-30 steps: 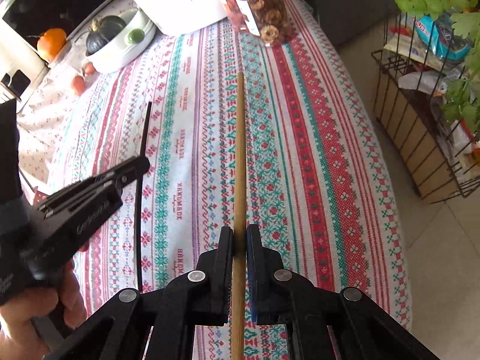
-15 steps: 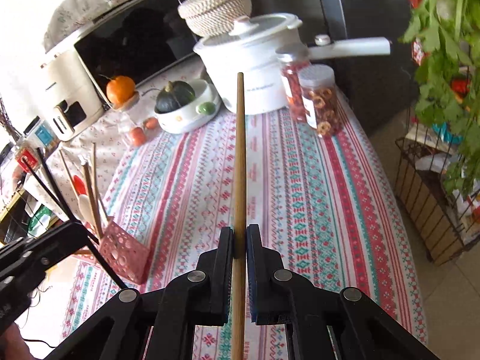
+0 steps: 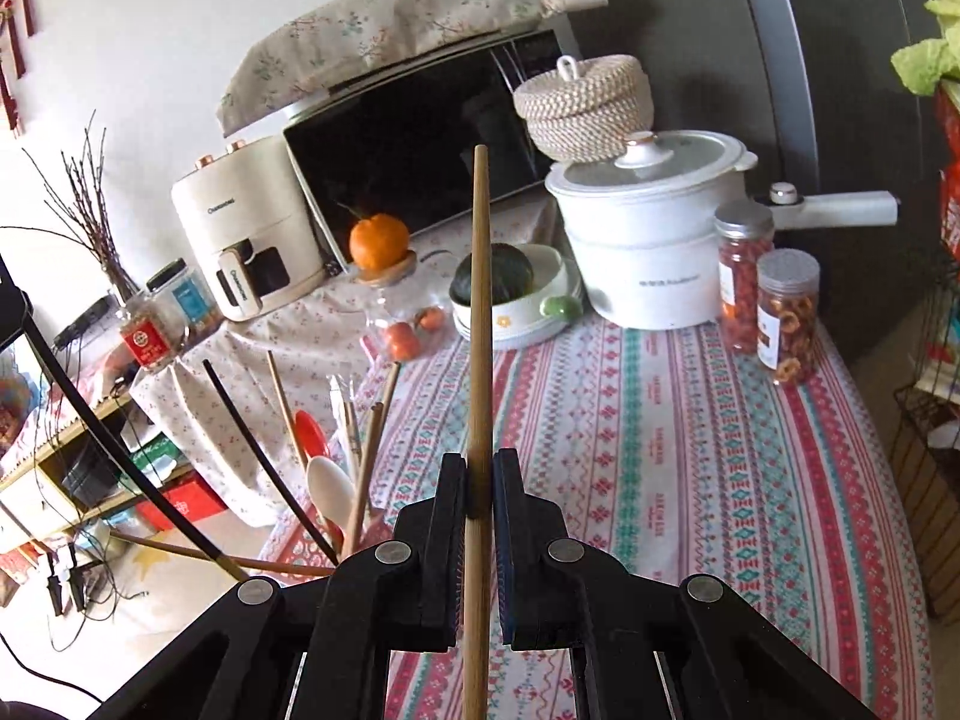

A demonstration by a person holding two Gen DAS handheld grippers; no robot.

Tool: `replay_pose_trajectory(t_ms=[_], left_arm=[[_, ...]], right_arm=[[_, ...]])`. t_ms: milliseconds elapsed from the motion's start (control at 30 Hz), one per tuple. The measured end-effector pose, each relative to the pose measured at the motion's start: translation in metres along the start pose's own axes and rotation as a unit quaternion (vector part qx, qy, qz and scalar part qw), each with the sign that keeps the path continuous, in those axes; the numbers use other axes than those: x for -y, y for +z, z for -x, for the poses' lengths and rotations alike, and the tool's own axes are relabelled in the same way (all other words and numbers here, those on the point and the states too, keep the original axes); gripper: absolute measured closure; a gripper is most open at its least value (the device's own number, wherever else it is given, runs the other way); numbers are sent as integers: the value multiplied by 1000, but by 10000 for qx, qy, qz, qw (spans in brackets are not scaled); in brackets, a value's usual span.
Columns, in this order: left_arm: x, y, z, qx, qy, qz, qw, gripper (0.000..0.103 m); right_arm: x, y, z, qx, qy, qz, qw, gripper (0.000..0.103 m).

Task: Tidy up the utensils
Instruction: 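Lift and carry both chopsticks toward the pink basket with both tools, then lower black chopstick into pink basket with left tool while right tool holds wooden chopstick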

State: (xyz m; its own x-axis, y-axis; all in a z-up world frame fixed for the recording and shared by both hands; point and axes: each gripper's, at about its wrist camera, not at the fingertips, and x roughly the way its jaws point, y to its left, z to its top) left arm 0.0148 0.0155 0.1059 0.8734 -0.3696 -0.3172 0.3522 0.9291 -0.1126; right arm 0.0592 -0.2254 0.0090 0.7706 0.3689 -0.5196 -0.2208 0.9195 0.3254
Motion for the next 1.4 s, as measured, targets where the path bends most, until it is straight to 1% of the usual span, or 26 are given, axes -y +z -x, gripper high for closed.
replay_pose_trajectory(t_ms=[100, 200, 233, 333, 500, 567, 633, 767, 967, 1133, 1233, 1333, 1367, 1400], left_arm=[[-13, -10, -9, 100, 170, 93, 9998, 98], [-20, -23, -31, -245, 279, 42, 9993, 98], [-23, -26, -36, -294, 330, 34, 9990, 98], [-27, -31, -44, -204, 470, -65, 9987, 98], [-31, -33, -48, -90, 439, -18, 9990, 98], [-30, -33, -48, 4, 511, -87, 9987, 98], [-28, -32, -48, 41, 495, -125, 9987, 98], [-28, -36, -57, -107, 428, -97, 9990, 98], [-28, -55, -77, -247, 449, -52, 9987, 98], [-35, -66, -93, -522, 401, 165, 9977, 98], [-37, -68, -99, -714, 407, 210, 9964, 97], [-37, -63, -94, -779, 361, 242, 9960, 96], [-38, -61, -91, -789, 330, 243, 9960, 94], [-38, -58, -87, -783, 291, 255, 9962, 88]], right_arm=[[-5, 0, -5, 36, 59, 30, 10000, 98], [-9, 0, -12, 25, 103, 58, 9999, 98], [-10, 0, -14, 27, 120, 69, 9999, 98], [-15, 1, -19, 26, 172, 104, 9998, 98], [-21, 1, -26, 3, 205, 157, 9997, 98], [-22, 1, -28, 1, 223, 167, 9996, 98], [-23, 2, -29, 16, 237, 163, 9996, 98], [-25, 3, -27, 104, 266, 169, 9994, 98], [-27, 3, -25, 179, 286, 171, 9993, 98], [-28, 2, -23, 255, 262, 204, 9991, 97], [-30, 2, -21, 324, 267, 194, 9989, 97], [-36, 2, -20, 434, 305, 203, 9984, 97], [-40, 3, -20, 475, 319, 221, 9981, 97], [-44, 3, -21, 519, 329, 246, 9978, 97]])
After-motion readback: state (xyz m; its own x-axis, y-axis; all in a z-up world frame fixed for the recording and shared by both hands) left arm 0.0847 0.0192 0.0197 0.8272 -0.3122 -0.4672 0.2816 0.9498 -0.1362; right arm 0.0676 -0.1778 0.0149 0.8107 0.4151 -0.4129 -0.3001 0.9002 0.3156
